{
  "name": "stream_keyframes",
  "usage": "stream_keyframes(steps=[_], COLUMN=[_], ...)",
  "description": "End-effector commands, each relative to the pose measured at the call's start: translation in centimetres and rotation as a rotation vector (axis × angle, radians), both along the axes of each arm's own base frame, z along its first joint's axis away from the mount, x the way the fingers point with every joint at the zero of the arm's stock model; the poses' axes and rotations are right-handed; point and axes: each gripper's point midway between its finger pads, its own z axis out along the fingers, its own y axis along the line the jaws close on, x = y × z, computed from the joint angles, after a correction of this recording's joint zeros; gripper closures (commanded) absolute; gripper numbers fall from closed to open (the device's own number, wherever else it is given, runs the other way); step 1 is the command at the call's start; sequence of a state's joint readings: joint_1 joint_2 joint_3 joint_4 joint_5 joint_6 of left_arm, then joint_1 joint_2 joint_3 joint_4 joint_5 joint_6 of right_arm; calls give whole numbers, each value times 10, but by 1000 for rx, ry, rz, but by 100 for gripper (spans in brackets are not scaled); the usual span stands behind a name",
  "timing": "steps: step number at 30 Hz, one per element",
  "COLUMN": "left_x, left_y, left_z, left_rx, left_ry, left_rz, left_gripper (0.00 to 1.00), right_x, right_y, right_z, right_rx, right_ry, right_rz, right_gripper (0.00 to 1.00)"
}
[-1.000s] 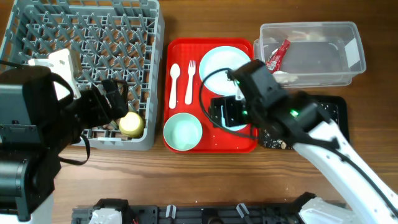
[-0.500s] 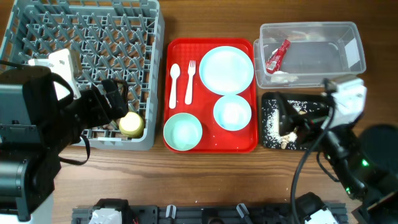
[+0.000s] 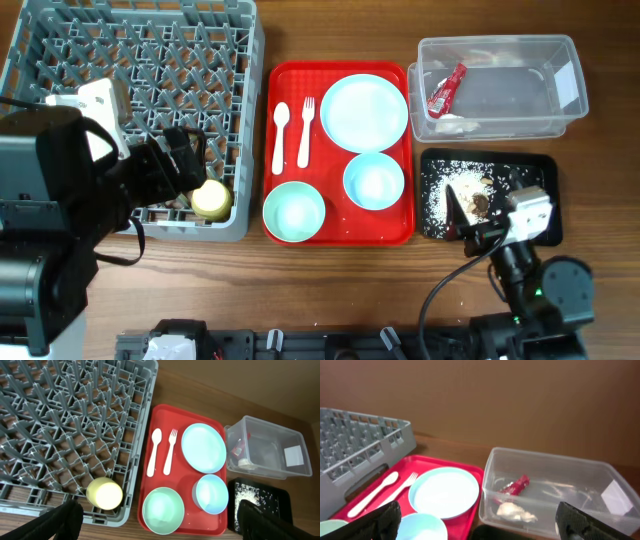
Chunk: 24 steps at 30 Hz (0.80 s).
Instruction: Sort waste into correct bins and load items into the dishwasher rack
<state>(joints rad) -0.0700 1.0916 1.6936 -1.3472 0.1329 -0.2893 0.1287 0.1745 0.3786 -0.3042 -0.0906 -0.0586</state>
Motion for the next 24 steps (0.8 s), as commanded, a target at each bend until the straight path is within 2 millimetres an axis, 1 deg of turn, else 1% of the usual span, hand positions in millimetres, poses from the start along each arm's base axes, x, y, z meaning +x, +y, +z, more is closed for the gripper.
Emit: stream_keyframes(steps=[1,4,6,7,24], left_x=[-2,-2,-2,-2,-2], left_y=[-1,-1,-1,-1,-1], left_z=[5,5,5,5,5], left_rx=[3,3,3,3,3], left_ry=[-19,-19,-19,-19,-19], left_rz=[-16,-16,-16,-16,-16], left_gripper=[0,0,0,0,0], right_x=[1,7,12,14,14], right_y=[3,4,4,4,3], right_z=[-25,-44,-56,-65,-67], right_rx=[-9,-1,0,-5,-6], right_ry=[-41,-114,-135,-119,-111], right_rz=[19,18,18,13,7], right_gripper=[0,0,0,0,0])
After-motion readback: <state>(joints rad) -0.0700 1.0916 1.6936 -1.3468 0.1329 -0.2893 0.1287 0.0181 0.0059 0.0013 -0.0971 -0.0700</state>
